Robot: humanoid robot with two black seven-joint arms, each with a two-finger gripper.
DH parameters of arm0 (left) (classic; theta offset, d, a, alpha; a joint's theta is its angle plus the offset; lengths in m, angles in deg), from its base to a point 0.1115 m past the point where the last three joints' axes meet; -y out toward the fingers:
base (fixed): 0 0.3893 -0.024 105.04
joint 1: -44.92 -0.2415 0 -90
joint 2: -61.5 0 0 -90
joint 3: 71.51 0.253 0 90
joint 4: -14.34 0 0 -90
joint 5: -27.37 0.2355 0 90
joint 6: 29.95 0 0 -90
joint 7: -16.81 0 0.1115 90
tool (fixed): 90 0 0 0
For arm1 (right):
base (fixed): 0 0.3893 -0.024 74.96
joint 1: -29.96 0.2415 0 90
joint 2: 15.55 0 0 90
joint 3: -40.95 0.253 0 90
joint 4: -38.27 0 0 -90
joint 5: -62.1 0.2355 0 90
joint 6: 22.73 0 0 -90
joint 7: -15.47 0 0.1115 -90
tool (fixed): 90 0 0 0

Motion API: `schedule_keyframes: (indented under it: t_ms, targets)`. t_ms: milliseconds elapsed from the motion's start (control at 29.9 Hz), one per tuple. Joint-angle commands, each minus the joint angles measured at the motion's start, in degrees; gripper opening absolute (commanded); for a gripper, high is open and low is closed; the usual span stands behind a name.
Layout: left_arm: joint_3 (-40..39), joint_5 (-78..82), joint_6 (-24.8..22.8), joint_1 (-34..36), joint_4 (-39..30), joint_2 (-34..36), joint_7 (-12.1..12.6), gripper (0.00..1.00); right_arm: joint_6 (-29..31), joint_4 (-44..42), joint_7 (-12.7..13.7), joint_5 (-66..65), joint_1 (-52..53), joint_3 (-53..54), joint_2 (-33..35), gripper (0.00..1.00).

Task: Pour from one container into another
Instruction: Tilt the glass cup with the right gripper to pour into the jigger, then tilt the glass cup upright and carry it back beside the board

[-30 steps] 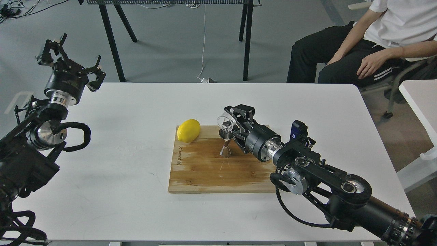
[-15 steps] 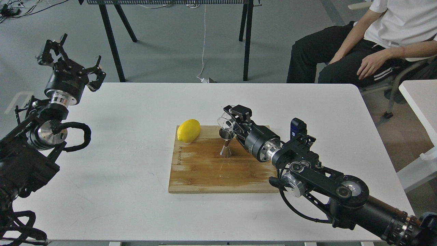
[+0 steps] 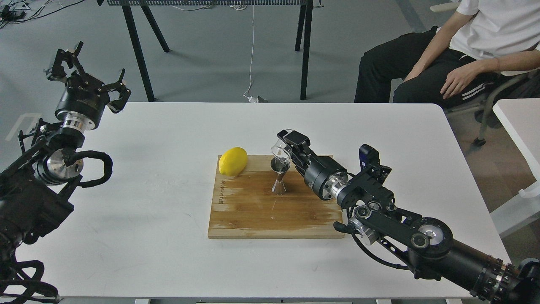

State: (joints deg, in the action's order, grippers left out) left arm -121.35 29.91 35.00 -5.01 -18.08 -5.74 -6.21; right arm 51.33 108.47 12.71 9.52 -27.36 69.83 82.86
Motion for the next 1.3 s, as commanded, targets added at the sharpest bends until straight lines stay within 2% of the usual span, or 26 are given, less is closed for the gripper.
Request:
schedule_keyframes:
  t_ms: [0,234,501,1102,1269]
  targets:
    - [0.0,0.0,0.0,-0.1,0.1,0.0,0.0,1.00,-0.7,-0.1,-0.7,-2.0,0.0,-0.1,0.0,0.33]
    - [0.0,0.0,0.0,-0.1,0.0,0.0,0.0,1.00,-1.0,-0.1,-1.0,-3.7,0.5,-0.2,0.1,0.33]
    - [0.0,0.0,0.0,-0.1,0.1,0.0,0.0,1.00,-2.2,-0.6,-3.3,-4.8,1.3,-3.7,0.2,0.33]
    - [-0.2,-0.1,-0.1,-0.2,0.0,0.1,0.0,1.00,-3.9,-1.4,-5.2,-10.1,4.0,-8.8,3.3,0.33]
    - [-0.2,-0.1,-0.1,-0.2,0.0,0.1,0.0,1.00,-4.1,-0.9,-5.0,-8.7,3.8,-8.1,3.7,0.34]
